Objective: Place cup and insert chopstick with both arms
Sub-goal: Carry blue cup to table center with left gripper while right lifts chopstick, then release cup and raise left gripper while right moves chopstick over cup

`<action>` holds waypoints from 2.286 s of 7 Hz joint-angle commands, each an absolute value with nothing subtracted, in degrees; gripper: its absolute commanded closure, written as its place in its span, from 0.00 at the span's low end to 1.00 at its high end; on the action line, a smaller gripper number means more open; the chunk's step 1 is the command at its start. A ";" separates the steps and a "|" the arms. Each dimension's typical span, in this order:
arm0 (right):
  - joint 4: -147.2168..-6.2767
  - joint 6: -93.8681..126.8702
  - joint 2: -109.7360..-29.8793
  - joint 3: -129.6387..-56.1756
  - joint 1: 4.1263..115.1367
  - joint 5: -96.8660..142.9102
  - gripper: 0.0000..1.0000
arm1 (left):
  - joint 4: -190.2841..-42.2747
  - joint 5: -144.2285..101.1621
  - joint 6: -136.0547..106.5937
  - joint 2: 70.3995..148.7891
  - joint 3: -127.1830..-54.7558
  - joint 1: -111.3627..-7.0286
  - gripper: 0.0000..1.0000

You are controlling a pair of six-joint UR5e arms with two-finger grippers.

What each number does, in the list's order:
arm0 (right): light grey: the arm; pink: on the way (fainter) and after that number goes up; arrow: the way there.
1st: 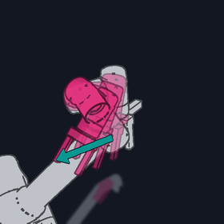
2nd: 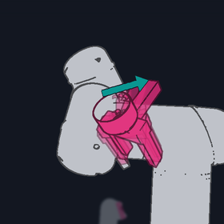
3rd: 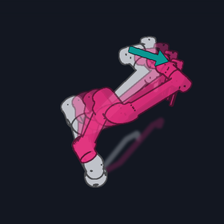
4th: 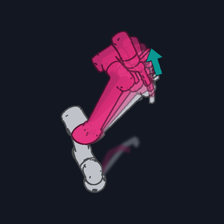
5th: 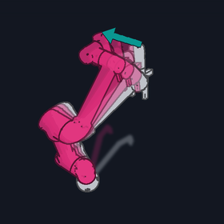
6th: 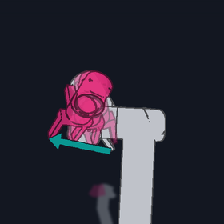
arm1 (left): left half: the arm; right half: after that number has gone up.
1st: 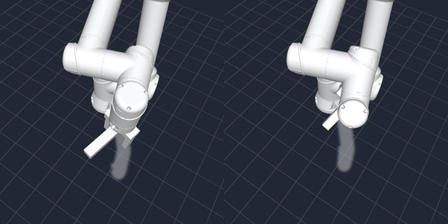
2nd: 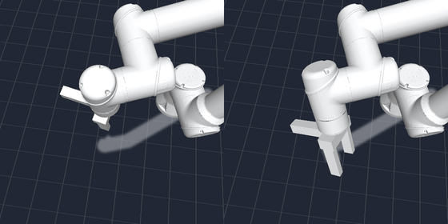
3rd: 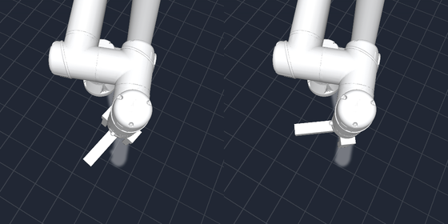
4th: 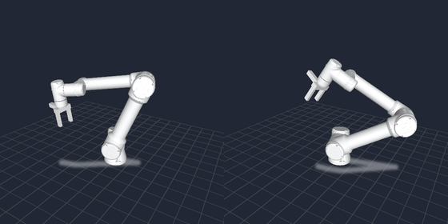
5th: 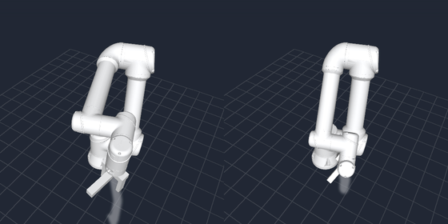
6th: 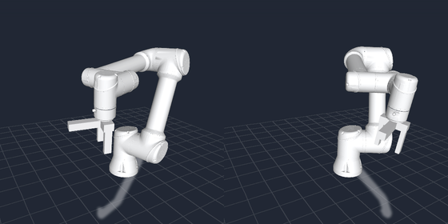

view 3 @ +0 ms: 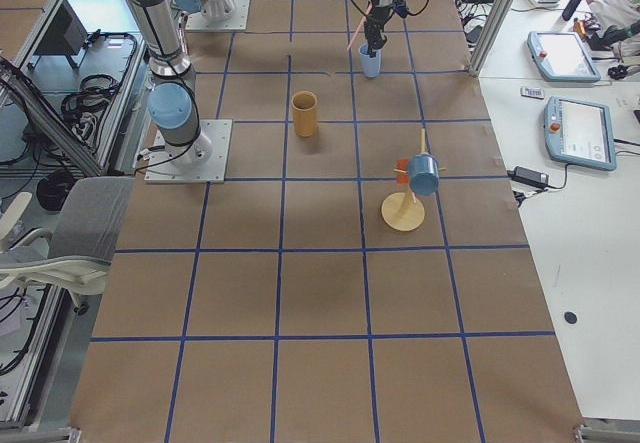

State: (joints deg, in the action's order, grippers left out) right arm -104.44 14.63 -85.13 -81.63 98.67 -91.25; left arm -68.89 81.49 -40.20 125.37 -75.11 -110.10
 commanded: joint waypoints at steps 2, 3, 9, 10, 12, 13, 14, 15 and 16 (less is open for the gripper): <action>-104.59 15.29 -85.08 -81.74 98.88 -91.32 1.00 | -68.99 82.18 -39.46 123.76 -73.58 -109.43 0.00; -104.59 15.38 -85.08 -81.74 99.05 -91.32 1.00 | -75.43 83.22 -39.29 121.49 -71.65 -107.86 0.00; -124.86 21.61 -78.77 -85.25 106.42 -94.29 1.00 | -102.81 87.61 -5.40 99.62 -73.55 -95.47 0.02; -127.24 22.06 -77.01 -85.34 107.31 -94.39 1.00 | -102.74 87.80 -4.49 96.19 -78.00 -93.88 0.02; -131.48 23.89 -73.40 -85.43 108.19 -94.57 1.00 | -96.80 89.47 -3.69 92.65 -82.52 -92.99 0.00; -131.14 28.00 -73.04 -86.04 109.59 -94.57 1.00 | -96.77 89.47 -3.69 92.46 -82.70 -92.55 0.00; -131.22 28.04 -72.78 -87.96 109.86 -94.40 1.00 | -96.68 89.47 -3.69 92.37 -82.71 -92.29 0.00; -131.83 28.04 -72.60 -90.68 109.95 -94.31 1.00 | -96.33 89.30 -3.69 92.46 -82.62 -91.85 0.00; -135.23 28.04 -72.08 -92.79 109.95 -94.48 1.00 | -96.15 89.38 -3.69 92.55 -82.62 -91.67 0.00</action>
State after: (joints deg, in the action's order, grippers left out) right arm -132.37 27.87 -72.61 -90.01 109.84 -94.39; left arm -96.46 89.37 -3.70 92.50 -82.60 -92.00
